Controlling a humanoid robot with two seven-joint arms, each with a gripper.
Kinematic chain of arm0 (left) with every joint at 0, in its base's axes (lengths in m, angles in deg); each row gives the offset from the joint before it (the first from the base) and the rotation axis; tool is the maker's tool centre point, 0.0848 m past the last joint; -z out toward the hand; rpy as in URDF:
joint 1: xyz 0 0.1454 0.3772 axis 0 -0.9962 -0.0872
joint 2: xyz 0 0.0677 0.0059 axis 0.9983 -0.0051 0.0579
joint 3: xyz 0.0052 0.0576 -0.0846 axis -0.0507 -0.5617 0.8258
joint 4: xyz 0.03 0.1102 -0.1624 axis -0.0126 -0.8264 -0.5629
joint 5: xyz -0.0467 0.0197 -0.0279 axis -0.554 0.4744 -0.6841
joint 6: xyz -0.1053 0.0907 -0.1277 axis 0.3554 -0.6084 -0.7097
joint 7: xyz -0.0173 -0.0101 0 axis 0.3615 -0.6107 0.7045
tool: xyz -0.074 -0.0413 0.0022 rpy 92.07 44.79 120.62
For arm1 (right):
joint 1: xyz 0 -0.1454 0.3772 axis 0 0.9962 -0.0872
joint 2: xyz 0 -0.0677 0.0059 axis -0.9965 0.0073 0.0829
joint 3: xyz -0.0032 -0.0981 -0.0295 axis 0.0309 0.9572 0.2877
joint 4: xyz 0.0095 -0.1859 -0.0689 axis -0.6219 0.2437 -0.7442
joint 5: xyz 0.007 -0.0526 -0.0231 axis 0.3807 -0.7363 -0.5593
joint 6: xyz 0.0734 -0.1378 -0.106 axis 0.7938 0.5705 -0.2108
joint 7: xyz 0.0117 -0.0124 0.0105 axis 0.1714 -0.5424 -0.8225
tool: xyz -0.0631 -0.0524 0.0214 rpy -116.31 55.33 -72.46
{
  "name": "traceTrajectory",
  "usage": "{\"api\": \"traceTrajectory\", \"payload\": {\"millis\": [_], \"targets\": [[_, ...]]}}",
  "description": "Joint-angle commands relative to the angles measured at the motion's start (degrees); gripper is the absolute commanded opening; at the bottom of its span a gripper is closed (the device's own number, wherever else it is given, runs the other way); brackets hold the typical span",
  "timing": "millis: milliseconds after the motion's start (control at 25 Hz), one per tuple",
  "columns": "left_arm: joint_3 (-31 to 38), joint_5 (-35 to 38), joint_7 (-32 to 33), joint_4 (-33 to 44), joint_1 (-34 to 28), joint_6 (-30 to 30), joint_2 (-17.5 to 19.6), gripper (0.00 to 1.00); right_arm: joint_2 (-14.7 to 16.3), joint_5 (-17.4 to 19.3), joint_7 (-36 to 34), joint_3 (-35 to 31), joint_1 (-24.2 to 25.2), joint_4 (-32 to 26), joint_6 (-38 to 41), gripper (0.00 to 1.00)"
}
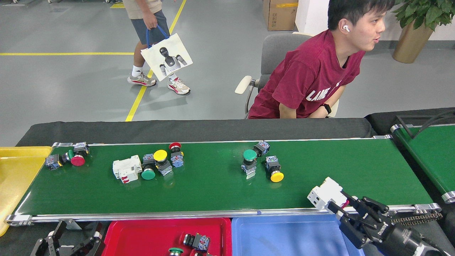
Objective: Pick switch part from conveyor to tray
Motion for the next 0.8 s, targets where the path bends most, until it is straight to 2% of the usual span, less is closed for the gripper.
{"api": "traceTrajectory", "payload": {"millis": [0, 120, 160, 200, 240, 319, 519, 639, 759], "targets": [[-0.2, 2.3, 1.7, -2.7, 4.3, -1.0, 0.2, 1.0, 0.7, 0.0, -0.1, -0.9, 1.0, -0.8, 0.9, 0.03], [-1.1, 3.8, 2.2, -9.1, 10.2, -2.9, 0.8, 1.0, 0.5, -0.1, 0.0, -1.0, 2.2, -1.5, 0.9, 0.06], [-1.6, 3.8, 2.8, -11.5, 12.0, -2.9, 0.9, 1.0, 0.3, -0.1, 0.4, -1.1, 2.2, -1.5, 0.9, 0.18], [-1.7, 3.8, 3.6, -13.2, 13.3, -3.0, 1.0, 1.0, -0.1, -0.1, 1.3, -1.2, 2.2, -1.5, 0.9, 0.46], [-1.9, 3.8, 4.5, -14.9, 14.6, -3.0, 1.1, 1.0, -0.5, -0.1, 3.0, -1.8, 2.3, -1.6, 0.9, 0.95], [-1.9, 3.8, 5.8, -16.6, 15.9, -3.0, 1.1, 1.0, -1.5, 0.1, 5.1, -2.5, 2.4, -1.6, 0.9, 0.99], [-1.9, 3.8, 6.0, -18.6, 17.5, -3.4, 1.2, 1.0, -5.1, 0.3, 5.4, -2.6, 1.7, -1.7, 0.9, 0.99], [-2.9, 3.8, 6.0, -21.4, 19.1, -6.7, 1.4, 1.0, -9.6, 0.2, 5.5, -3.9, -1.2, -2.6, 0.9, 0.99], [-6.4, 3.8, 5.5, -26.6, 22.4, -11.6, 3.4, 0.99, -13.8, -1.3, 5.7, -4.0, -5.3, -4.2, 0.9, 0.99]]}}
